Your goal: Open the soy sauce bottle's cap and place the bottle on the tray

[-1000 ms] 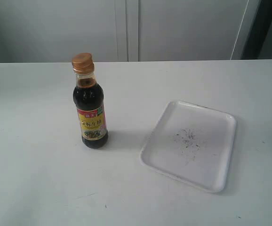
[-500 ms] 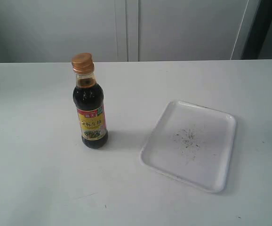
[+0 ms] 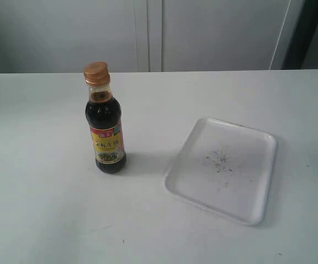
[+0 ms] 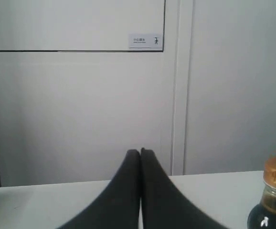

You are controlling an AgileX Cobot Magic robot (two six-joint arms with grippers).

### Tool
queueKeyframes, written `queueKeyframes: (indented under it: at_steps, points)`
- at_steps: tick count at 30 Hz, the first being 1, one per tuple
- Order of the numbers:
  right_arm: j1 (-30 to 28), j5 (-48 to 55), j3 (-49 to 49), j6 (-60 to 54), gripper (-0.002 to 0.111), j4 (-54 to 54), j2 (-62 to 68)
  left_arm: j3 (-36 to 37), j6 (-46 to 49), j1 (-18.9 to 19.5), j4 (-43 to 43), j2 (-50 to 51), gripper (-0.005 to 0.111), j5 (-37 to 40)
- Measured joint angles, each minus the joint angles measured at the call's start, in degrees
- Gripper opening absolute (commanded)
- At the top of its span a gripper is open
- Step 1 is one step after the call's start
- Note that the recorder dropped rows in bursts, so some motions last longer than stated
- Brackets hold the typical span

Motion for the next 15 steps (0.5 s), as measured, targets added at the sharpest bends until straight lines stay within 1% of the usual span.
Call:
queueKeyframes:
  at_steps: [8, 15]
  points:
    - [0.0, 0.0, 0.0, 0.0, 0.000, 0.0, 0.0, -6.1, -11.5, 0.0, 14.6, 17.0, 0.000, -11.7]
    - [0.0, 0.0, 0.0, 0.0, 0.000, 0.0, 0.0, -12.2, -21.1, 0.0, 27.7, 28.5, 0.000, -17.9]
